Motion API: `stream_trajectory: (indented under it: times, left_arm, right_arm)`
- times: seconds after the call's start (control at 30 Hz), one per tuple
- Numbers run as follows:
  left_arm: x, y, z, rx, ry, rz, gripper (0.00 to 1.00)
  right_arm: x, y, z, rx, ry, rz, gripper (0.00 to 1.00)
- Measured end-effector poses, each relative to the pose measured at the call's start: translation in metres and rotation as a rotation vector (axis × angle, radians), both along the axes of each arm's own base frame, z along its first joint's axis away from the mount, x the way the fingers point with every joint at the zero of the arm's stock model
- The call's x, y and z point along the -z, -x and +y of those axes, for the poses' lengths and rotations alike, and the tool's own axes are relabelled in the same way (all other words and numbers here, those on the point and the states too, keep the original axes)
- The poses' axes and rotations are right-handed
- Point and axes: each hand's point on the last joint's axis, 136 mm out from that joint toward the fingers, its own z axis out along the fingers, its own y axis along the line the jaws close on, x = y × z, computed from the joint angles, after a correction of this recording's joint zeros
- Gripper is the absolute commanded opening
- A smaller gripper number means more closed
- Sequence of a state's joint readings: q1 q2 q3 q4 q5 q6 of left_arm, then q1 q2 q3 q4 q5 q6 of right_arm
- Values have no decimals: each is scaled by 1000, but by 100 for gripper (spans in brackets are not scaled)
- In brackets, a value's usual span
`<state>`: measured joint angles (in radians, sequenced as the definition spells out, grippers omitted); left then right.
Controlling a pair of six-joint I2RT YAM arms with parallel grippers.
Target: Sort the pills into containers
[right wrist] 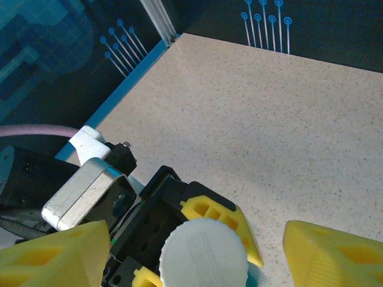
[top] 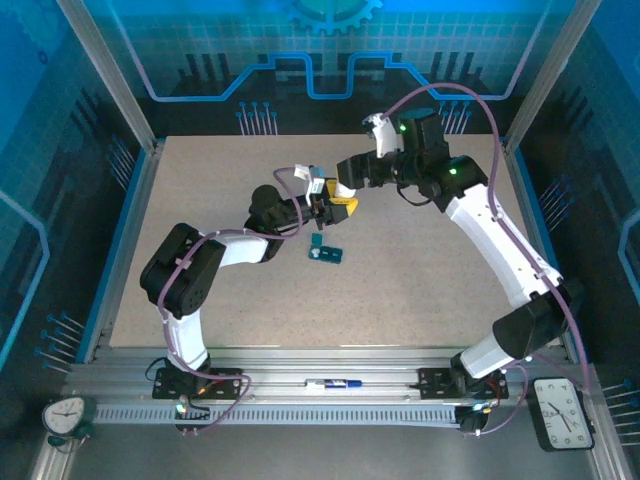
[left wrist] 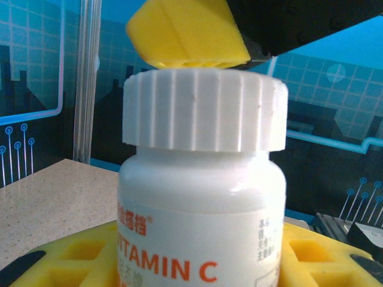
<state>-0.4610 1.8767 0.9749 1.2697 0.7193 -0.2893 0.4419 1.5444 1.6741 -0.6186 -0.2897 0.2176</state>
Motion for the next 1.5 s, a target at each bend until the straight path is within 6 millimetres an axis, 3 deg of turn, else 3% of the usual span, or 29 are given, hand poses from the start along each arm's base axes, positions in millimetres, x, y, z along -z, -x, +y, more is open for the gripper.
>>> stream_trajectory:
  times: [0.37, 0.67, 0.97, 1.27, 1.5]
  left_arm:
    - [0, 0, 0, 0, 0, 0, 0]
    - [0, -1, 0, -4, 0, 2, 0]
    - [3, -3, 1, -9, -5, 16, 0]
    - [15, 3, -2, 23, -34, 50, 0]
    - [15, 2, -1, 19, -32, 53, 0]
  right_arm:
    - [29, -2, 3, -66, 98, 34, 72]
    - [28, -1, 5, -77, 98, 39, 48]
    - [31, -1, 8, -34, 86, 48, 38]
    - [43, 4, 1, 274, -6, 20, 41]
    - [42, 1, 2, 335, -15, 17, 47]
